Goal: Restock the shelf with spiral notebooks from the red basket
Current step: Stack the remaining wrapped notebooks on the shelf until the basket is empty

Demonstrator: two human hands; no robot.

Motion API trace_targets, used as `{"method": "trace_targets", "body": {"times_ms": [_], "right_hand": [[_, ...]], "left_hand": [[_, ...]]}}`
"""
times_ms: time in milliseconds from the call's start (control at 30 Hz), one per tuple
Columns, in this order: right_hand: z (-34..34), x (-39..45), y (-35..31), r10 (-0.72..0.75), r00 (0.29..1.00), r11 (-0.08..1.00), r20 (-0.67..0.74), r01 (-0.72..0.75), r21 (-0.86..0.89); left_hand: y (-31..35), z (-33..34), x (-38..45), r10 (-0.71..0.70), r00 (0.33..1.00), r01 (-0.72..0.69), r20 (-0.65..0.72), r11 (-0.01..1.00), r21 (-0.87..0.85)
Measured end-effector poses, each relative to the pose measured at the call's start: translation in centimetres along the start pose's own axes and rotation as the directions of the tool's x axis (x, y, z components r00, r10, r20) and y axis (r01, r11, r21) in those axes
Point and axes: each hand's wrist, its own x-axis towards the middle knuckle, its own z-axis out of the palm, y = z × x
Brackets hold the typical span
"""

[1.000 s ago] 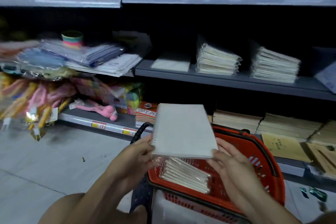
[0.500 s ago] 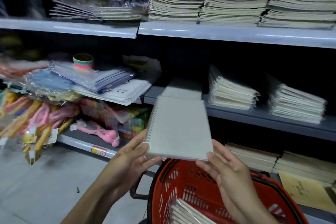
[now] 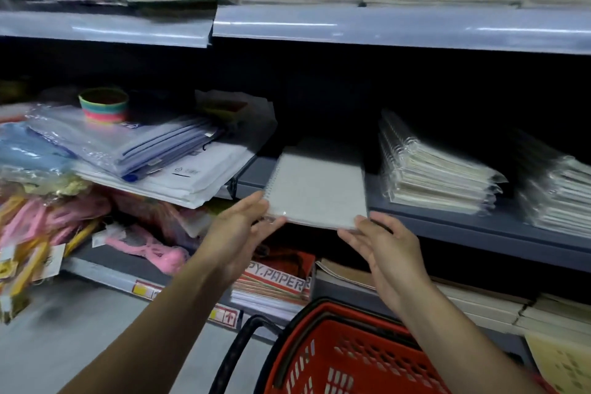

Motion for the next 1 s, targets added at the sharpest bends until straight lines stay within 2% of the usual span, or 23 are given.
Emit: {"method": "trace_targets", "body": {"times_ms": [100,267,367,467,533,700,867,1000], "right_hand": [[-0.5,0.2,1.0,-0.075,0.997,0.989,-0.005,0.073,-0.129],[0.0,1.5,2.1,-0.291,0.953,0.917,-0.081,0.253,-0.308],[1.1,3.5,2.1,-0.362,0.923,0.882,-0.133,0.292,-0.371],[2.0,5.8,1.2,-0.359,0.923,0.859,-0.141,0.267,-0.437],[2.4,7.0,0.7,-0.341,0.926,0.855,-0.161,0.234,-0.463],[2.2,8.4,0.9,-0.341,0.924,0.850,-0.171,0.225,-0.476],[0.7,7.0,1.1,-0.317,0.945,0.868,-0.081,0.255,-0.425],[-1.2,4.2,0.6,-0.297,0.955,0.839,-0.002,0.260,-0.478]], "left_hand": [[-1.0,-0.2,-0.7,0.138,0.986,-0.113,-0.096,0.968,0.223],[-1.3,0.9,0.4,0.355,0.915,-0.210,-0.191,0.824,0.526],[-0.8,2.0,3.1,0.447,0.880,-0.221,-0.160,0.684,0.695],[-0.7,2.7,5.8,0.530,0.839,-0.227,-0.120,0.542,0.809],[-0.9,3.3,7.0,0.543,0.833,-0.219,-0.100,0.490,0.844],[-1.3,3.4,8.2,0.522,0.847,-0.202,-0.102,0.494,0.845],[-2.2,2.7,6.3,0.491,0.869,-0.250,-0.067,0.551,0.796],[-3.7,2.9,2.5,0.462,0.885,-0.252,-0.061,0.585,0.771]]}}
